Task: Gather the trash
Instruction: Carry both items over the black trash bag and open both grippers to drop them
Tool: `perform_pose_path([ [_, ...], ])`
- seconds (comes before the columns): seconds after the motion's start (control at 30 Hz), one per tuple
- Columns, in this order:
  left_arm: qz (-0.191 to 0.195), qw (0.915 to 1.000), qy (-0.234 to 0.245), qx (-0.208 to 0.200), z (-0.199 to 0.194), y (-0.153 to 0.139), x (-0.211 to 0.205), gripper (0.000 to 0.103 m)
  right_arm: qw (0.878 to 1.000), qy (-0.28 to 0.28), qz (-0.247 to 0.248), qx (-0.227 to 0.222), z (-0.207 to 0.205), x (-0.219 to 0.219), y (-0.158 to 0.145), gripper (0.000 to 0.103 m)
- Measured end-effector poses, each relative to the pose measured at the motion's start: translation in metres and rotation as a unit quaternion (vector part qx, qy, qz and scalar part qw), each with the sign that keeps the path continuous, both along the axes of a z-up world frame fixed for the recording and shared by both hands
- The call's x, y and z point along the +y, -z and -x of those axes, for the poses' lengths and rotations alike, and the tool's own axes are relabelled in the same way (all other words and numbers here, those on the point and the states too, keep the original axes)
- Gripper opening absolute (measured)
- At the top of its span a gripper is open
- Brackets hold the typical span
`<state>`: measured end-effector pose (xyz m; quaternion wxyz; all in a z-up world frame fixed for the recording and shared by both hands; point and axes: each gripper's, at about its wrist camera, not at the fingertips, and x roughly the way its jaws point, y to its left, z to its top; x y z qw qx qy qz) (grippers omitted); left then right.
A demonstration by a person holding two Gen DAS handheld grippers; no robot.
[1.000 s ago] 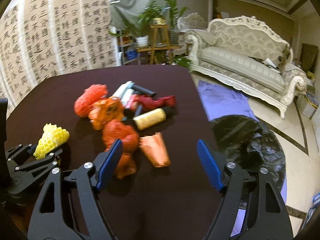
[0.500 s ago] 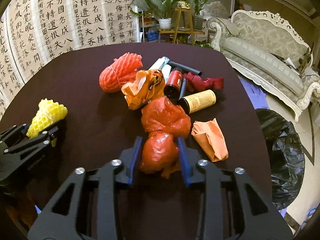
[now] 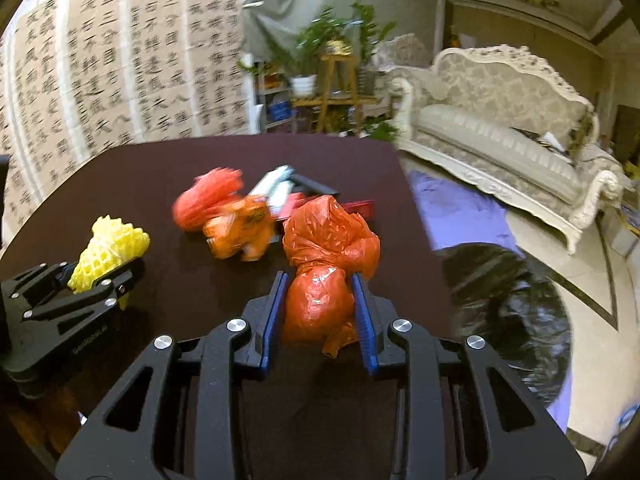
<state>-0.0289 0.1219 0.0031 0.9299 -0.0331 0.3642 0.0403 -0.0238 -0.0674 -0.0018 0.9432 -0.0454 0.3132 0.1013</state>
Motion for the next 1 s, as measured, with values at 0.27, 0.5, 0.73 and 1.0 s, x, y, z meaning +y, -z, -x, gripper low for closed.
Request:
perform_pose_path([
  [0.27, 0.006, 0.9970, 0.074, -0.022, -0.021, -0.012, -0.066, 0.046, 0.996, 0.093, -0.002, -0.008, -0.009, -0.075, -0.002, 0.031],
  [0.5, -0.005, 0.9918, 0.124, -0.028, -0.043, -0.014, -0.119, 0.046, 0.990, 0.142, -0.008, -0.011, -0.019, -0.126, 0.006, 0.031],
  [0.73, -0.019, 0.9879, 0.152, -0.020, -0.061, -0.005, -0.159, 0.046, 0.987, 0.161, -0.020, -0.001, -0.031, -0.162, 0.024, 0.031],
  [1.0, -0.034, 0.9852, 0.168, -0.006, -0.080, 0.009, -0.198, 0.046, 0.985, 0.168, -0.032, 0.012, -0.044, -0.187, 0.039, 0.031],
])
